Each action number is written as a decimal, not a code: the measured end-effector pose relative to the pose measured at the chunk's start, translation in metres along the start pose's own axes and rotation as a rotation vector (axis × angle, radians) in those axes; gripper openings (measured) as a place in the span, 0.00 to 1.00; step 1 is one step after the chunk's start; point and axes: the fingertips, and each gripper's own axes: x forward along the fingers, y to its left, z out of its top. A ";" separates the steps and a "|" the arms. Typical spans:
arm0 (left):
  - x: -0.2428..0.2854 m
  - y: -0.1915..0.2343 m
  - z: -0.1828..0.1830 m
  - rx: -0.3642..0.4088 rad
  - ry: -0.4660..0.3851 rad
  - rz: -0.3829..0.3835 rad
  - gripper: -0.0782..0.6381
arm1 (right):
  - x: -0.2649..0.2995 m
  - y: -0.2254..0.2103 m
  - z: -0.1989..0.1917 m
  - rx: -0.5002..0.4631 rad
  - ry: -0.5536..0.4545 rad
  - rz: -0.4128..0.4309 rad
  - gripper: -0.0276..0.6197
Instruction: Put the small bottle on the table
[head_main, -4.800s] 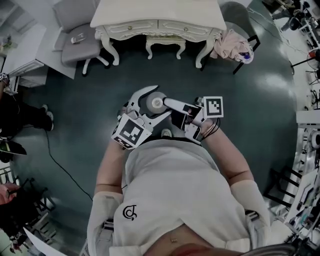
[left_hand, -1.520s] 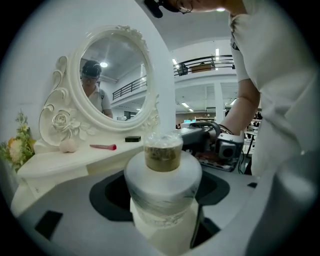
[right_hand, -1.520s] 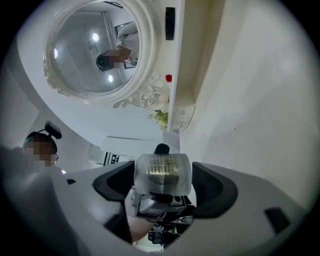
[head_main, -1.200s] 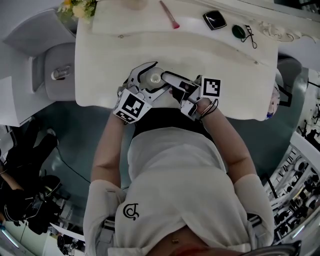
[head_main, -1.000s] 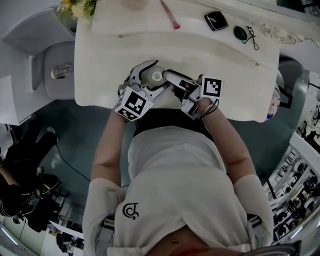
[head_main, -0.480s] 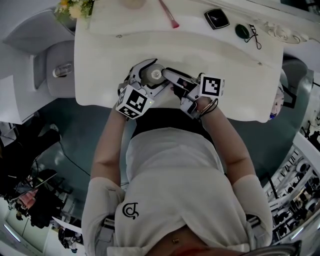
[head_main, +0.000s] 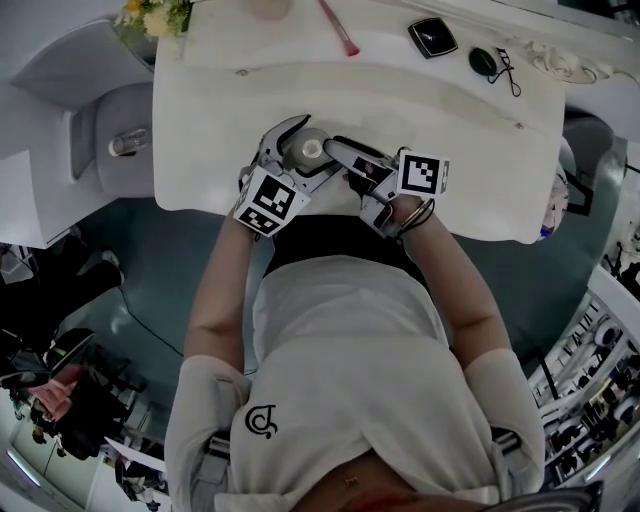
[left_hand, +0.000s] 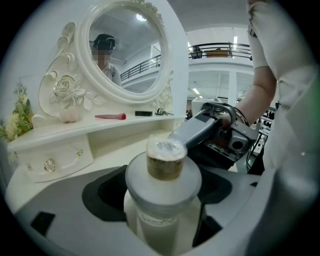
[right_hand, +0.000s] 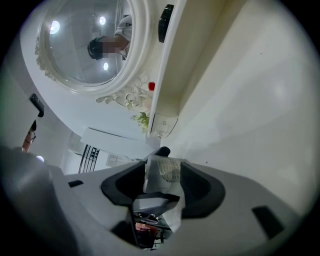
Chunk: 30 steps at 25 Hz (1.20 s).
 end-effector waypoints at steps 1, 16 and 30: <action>-0.003 -0.001 0.003 0.005 0.000 -0.002 0.66 | -0.002 0.000 0.000 -0.004 -0.002 -0.005 0.39; -0.110 0.003 0.106 0.034 -0.208 0.217 0.34 | -0.058 0.086 0.017 -0.359 -0.172 -0.067 0.05; -0.214 -0.015 0.172 0.112 -0.347 0.358 0.13 | -0.098 0.201 -0.010 -0.923 -0.428 -0.193 0.05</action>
